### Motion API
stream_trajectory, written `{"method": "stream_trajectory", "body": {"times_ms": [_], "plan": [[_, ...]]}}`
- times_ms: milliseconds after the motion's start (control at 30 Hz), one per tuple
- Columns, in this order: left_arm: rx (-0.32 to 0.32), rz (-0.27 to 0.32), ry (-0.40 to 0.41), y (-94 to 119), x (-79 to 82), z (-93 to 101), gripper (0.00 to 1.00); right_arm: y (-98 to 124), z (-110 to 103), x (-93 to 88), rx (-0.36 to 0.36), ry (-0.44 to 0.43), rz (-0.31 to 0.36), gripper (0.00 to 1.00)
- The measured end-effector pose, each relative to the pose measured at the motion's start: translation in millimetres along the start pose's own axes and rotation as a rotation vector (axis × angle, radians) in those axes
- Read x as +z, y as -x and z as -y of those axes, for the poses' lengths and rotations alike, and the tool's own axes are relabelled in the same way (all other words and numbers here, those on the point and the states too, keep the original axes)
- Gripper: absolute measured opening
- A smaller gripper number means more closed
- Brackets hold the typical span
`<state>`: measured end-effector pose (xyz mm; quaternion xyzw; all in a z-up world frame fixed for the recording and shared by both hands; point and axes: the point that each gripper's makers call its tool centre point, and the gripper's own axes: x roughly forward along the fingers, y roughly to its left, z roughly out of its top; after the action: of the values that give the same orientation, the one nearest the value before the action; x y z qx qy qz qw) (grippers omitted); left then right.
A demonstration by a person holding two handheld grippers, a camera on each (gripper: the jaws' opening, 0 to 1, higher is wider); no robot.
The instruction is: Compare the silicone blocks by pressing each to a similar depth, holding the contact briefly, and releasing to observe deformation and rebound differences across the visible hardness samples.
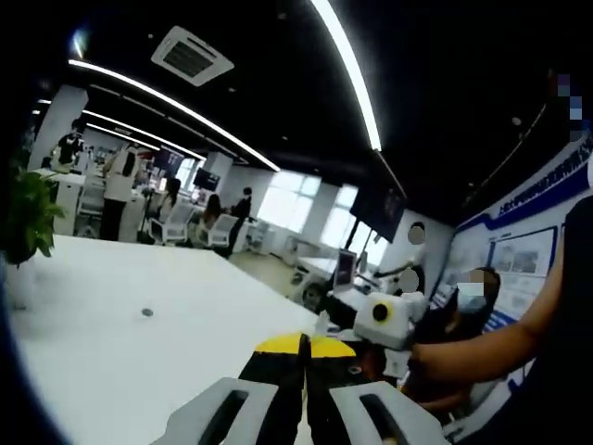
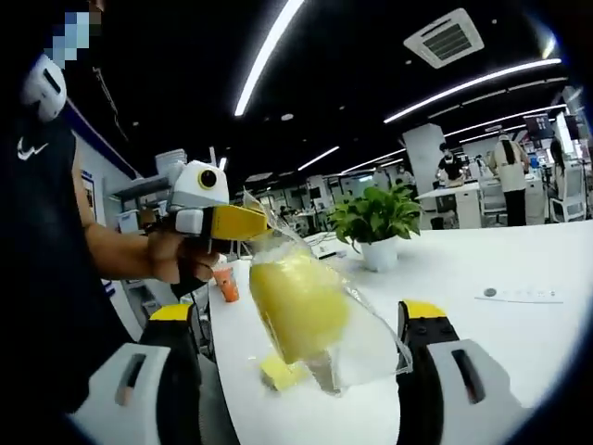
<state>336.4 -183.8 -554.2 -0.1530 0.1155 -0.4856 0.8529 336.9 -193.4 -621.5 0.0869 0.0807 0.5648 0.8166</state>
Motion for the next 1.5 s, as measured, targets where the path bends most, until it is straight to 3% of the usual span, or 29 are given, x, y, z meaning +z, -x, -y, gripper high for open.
{"method": "stream_trajectory", "body": {"times_ms": [100,167,300,367,533,600,733,867,1067,1167,1300,1500], "plan": [[-0.017,0.004,0.007,0.9,1.9,6.6,0.0,-0.4,-1.1,-0.2,0.007,-0.008,0.014,0.69],[-0.04,0.014,0.014,2.8,5.8,12.9,0.0,1.4,-8.9,13.4,0.034,-0.026,0.075,0.57],[-0.062,0.043,0.023,8.7,17.5,21.0,0.0,3.4,-18.8,27.2,0.085,-0.055,0.118,0.54],[-0.066,0.044,0.018,10.2,19.8,21.4,0.0,2.2,-24.8,33.6,0.118,-0.071,0.144,0.47],[-0.07,0.043,0.02,15.6,21.1,19.1,0.0,-4.9,-26.4,31.1,0.118,-0.066,0.126,0.33],[-0.069,0.043,0.024,18.5,20.7,16.9,0.0,-6.7,-28.7,32.0,0.117,-0.084,0.124,0.31],[-0.056,0.019,-0.026,21.9,17.6,12.0,0.0,-7.6,-31.8,26.7,0.12,-0.108,0.098,0.24],[-0.043,-0.001,-0.035,23.4,6.6,6.7,0.0,-9.1,-32.3,12.4,0.106,-0.203,-0.011,0.2],[-0.102,0.002,-0.036,22.8,-1.0,14.3,0.0,1.7,-41.1,8.7,0.087,-0.192,-0.04,0.15],[-0.096,-0.017,-0.031,23.0,-9.7,13.7,0.0,4.0,-41.1,1.8,0.072,-0.162,-0.093,0.12],[-0.1,-0.002,0.001,24.3,-13.5,11.7,0.0,4.7,-40.9,-1.2,0.068,-0.168,-0.111,0.1],[-0.084,-0.001,-0.067,24.3,-18.1,9.1,0.0,4.6,-40.6,-6.6,0.036,-0.143,-0.143,0.07]]}}
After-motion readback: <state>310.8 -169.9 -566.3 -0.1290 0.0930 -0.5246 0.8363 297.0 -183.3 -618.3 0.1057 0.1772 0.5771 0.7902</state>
